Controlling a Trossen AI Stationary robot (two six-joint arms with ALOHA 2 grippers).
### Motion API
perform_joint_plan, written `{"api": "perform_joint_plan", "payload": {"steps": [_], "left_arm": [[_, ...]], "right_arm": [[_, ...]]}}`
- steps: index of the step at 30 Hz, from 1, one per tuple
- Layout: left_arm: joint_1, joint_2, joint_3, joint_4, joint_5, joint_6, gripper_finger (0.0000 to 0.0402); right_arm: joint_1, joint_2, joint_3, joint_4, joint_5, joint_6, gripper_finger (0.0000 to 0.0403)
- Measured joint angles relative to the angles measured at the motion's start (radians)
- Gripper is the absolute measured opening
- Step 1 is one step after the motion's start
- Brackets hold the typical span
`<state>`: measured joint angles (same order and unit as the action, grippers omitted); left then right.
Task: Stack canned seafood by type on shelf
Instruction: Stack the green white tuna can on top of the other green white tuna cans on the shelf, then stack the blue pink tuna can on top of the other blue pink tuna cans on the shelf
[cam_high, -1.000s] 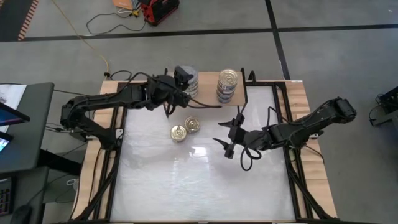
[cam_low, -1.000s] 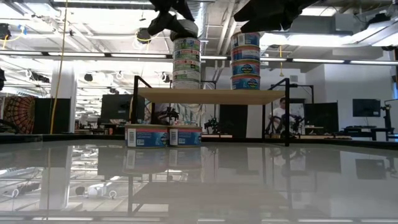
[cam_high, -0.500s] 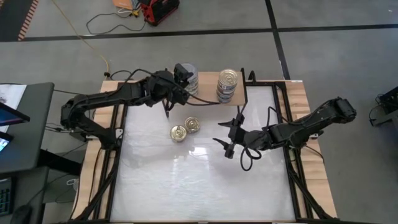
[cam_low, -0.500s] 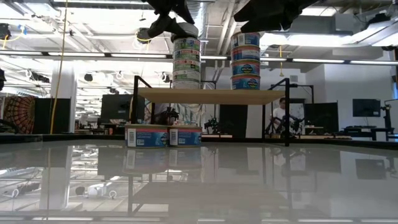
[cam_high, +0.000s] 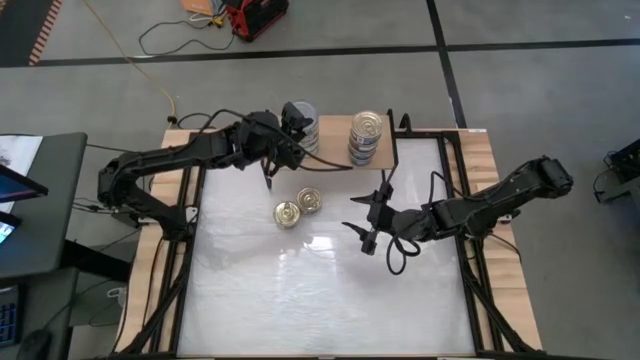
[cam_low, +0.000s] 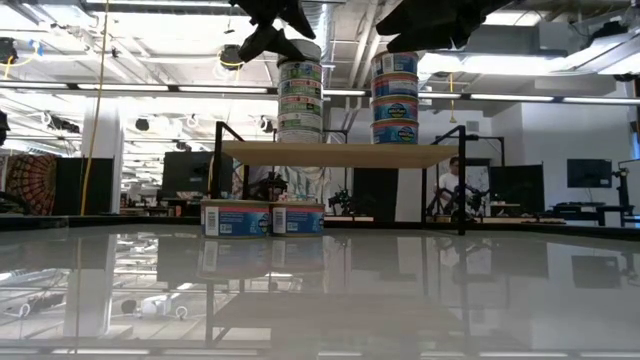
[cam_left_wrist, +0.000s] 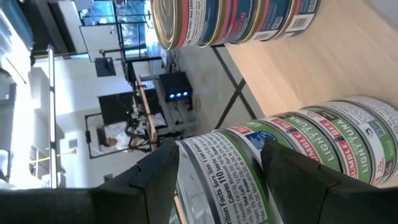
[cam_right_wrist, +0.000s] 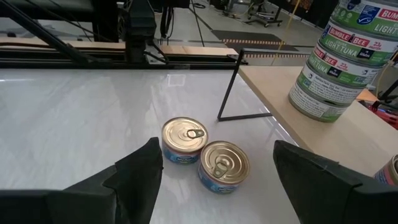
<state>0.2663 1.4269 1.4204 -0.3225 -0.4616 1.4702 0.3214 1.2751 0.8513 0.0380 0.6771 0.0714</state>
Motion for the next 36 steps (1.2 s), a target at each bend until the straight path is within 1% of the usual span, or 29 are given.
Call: {"api": "perform_joint_plan", "payload": {"steps": [8,18,21,24,28,31,34,36], "left_arm": [[0.007,0.0,0.0,0.002,0.017,0.019,0.0218],[0.038,0.0,0.0,0.011,0.087,0.018,0.0218],[0.038,0.0,0.0,0.019,0.086,0.013,0.0218],[0.009,0.0,0.0,0.02,0.042,0.011,0.0218],[-0.056,0.0,0.0,0.022,-0.039,0.016,0.0218],[-0.111,0.0,0.0,0.008,-0.085,-0.007,0.0218],[-0.168,-0.001,0.0,-0.061,-0.096,-0.072,0.0218],[-0.207,-0.001,0.0,-0.135,-0.099,-0.162,0.0218]], "right_arm": [[0.0,0.0,0.0,0.0,0.0,-0.001,0.0329],[0.0,0.0,0.0,0.0,-0.016,-0.001,0.0329],[0.0,0.0,0.0,0.0,-0.016,-0.001,0.0329],[0.0,0.0,0.0,-0.001,-0.016,-0.001,0.0329],[0.0,0.0,0.0,-0.007,-0.017,-0.001,0.0329],[0.0,0.0,0.0,-0.01,-0.018,-0.001,0.0329],[0.0,0.0,0.0,-0.015,-0.018,0.0,0.0329],[0.005,0.0,0.0,-0.03,-0.018,0.006,0.0329]]}}
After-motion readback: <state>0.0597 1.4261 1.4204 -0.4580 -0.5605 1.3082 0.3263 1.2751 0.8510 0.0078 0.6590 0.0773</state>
